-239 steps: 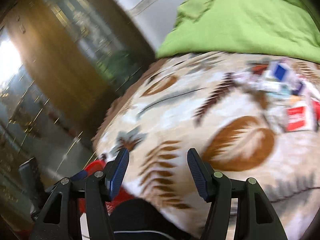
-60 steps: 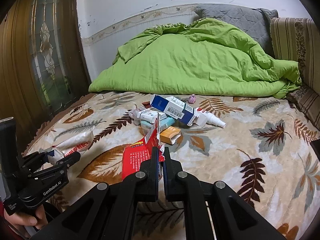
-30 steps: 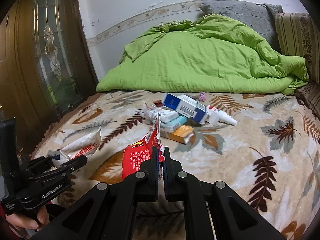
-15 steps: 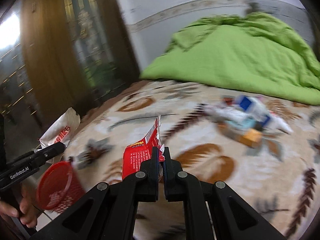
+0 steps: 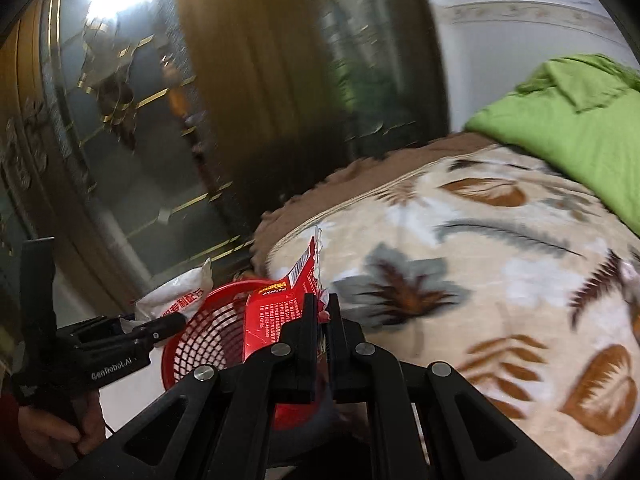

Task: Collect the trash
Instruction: 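Carry the packet and carton to the red wastebasket and open both grippers, then move both empty tools back over the trash pile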

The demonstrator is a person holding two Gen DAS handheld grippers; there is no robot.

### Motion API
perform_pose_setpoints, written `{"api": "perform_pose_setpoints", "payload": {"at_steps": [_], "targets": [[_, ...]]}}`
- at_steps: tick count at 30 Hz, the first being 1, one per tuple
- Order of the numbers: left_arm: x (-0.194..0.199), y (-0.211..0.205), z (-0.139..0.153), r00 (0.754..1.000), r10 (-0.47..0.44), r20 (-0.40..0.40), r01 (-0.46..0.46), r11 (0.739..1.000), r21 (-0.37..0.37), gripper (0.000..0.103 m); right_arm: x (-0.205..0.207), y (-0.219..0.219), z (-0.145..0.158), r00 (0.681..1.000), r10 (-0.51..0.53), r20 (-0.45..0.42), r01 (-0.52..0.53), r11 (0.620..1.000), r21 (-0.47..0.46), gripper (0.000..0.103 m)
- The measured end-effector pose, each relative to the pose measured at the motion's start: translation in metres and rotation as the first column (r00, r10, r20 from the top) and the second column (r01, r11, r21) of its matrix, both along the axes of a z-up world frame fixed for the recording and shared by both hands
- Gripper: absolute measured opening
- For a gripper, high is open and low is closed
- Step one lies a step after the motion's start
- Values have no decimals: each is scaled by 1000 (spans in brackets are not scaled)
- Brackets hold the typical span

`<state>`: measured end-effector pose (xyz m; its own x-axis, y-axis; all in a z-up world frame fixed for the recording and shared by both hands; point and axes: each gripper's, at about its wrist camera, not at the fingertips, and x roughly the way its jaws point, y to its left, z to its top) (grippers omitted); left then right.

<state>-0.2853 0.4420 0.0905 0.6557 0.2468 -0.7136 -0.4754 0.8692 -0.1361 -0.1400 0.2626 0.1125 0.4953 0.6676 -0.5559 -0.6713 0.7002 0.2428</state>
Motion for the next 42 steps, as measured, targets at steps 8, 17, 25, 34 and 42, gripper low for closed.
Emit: {"api": "perform_pose_setpoints", "payload": {"at_steps": [8,17,25,34,42], "targets": [[-2,3,-2,1000,-3,18,3,1000,-31,64,9,-11,-11,997,-20,-70,21,1000,11,34],[40,-70,-7,961,-277,-13,277,961,-9,64,5,-131,-8,955,-274,-117,283,957,63,41],[74,-146,11,878,-479,-9,479,877,35,64,1,-233,-17,859,-489,-153,507,855,110,44],[122,-237,27,727,-686,-27,686,728,-21,65,3,-335,-24,672,-717,-184,740,655,153,51],[177,-312,23,623,-779,-68,771,626,-119,65,-3,-396,-46,537,-825,-177,844,523,121,52]]}}
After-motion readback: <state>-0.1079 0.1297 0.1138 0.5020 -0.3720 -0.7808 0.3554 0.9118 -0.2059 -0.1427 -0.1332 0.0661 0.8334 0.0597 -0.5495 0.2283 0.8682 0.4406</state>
